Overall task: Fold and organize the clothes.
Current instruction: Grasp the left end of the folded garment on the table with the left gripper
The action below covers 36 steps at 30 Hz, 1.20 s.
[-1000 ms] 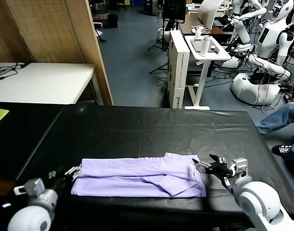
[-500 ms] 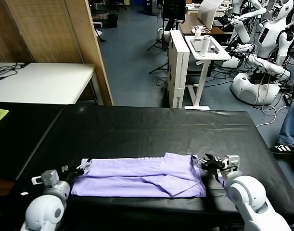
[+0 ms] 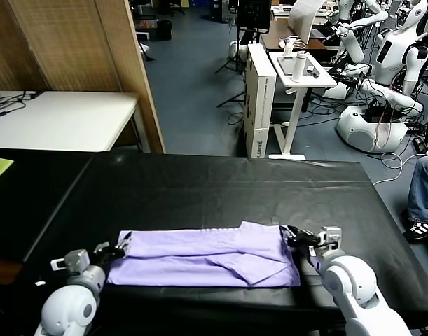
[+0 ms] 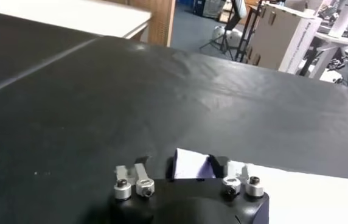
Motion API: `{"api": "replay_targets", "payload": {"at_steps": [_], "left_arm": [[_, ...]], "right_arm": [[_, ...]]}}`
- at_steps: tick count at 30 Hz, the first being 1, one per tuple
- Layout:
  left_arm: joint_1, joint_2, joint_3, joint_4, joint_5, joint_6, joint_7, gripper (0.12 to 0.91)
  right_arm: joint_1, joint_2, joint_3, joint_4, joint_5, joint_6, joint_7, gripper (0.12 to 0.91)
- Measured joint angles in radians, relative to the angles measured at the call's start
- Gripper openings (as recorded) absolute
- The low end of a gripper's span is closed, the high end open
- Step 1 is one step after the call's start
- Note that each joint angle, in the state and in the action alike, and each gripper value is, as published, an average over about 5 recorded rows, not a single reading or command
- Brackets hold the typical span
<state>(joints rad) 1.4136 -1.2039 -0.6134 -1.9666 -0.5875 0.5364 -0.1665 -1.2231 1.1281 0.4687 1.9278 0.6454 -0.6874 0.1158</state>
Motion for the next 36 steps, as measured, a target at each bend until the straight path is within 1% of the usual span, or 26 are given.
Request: {"api": "replay_targets", "payload": {"at_steps": [1, 3, 11, 16, 19, 23, 24, 26, 27, 28, 29, 32, 33, 34, 35, 36], "left_arm": [[-0.003, -0.002, 0.003, 0.0, 0.005, 0.001, 0.001, 0.188], [-0.011, -0.006, 0.008, 0.001, 0.011, 0.003, 0.001, 0.156], [-0.085, -0.02, 0.044, 0.043, 0.013, 0.011, -0.014, 0.154], [-0.166, -0.022, 0.073, 0.105, 0.016, 0.004, -0.009, 0.154], [-0.214, -0.022, 0.088, 0.142, 0.018, 0.001, -0.004, 0.154], [-0.261, -0.023, 0.103, 0.175, 0.017, 0.0, -0.001, 0.154], [-0.266, -0.022, 0.105, 0.178, 0.018, -0.002, -0.001, 0.154], [-0.271, -0.017, 0.104, 0.181, 0.018, -0.006, 0.0, 0.154], [-0.272, -0.014, 0.103, 0.182, 0.019, -0.009, 0.002, 0.163], [-0.271, -0.01, 0.1, 0.182, 0.018, -0.012, 0.005, 0.172], [-0.269, -0.005, 0.096, 0.181, 0.018, -0.013, 0.006, 0.199], [-0.258, 0.012, 0.081, 0.174, 0.006, -0.014, 0.007, 0.349], [-0.254, 0.018, 0.075, 0.17, -0.001, -0.014, 0.006, 0.424], [-0.249, 0.026, 0.07, 0.167, -0.009, -0.014, 0.006, 0.481], [-0.243, 0.034, 0.065, 0.163, -0.018, -0.013, 0.006, 0.538], [-0.238, 0.043, 0.061, 0.16, -0.03, -0.012, 0.006, 0.614]], "right_arm": [[0.0, 0.0, 0.002, 0.001, -0.001, 0.006, 0.001, 0.143], [0.0, 0.0, 0.007, -0.001, -0.003, 0.02, 0.004, 0.143], [0.024, 0.017, 0.009, -0.038, -0.027, 0.074, 0.011, 0.143], [0.057, 0.019, -0.004, -0.084, -0.041, 0.112, 0.011, 0.143], [0.082, 0.017, -0.013, -0.118, -0.036, 0.131, -0.001, 0.143], [0.114, 0.004, -0.027, -0.155, -0.011, 0.151, -0.039, 0.143], [0.121, -0.001, -0.03, -0.16, -0.004, 0.158, -0.049, 0.154], [0.129, -0.011, -0.033, -0.163, 0.011, 0.173, -0.068, 0.214], [0.13, -0.016, -0.033, -0.161, 0.017, 0.181, -0.075, 0.263], [0.13, -0.022, -0.031, -0.156, 0.022, 0.19, -0.081, 0.331], [0.127, -0.028, -0.029, -0.15, 0.026, 0.198, -0.087, 0.388], [0.11, -0.048, -0.019, -0.117, 0.03, 0.214, -0.1, 0.578], [0.102, -0.054, -0.015, -0.104, 0.03, 0.216, -0.102, 0.635], [0.093, -0.06, -0.01, -0.09, 0.029, 0.218, -0.104, 0.708], [0.083, -0.066, -0.005, -0.075, 0.029, 0.219, -0.105, 0.763], [0.072, -0.071, 0.001, -0.06, 0.029, 0.22, -0.105, 0.806]]}}
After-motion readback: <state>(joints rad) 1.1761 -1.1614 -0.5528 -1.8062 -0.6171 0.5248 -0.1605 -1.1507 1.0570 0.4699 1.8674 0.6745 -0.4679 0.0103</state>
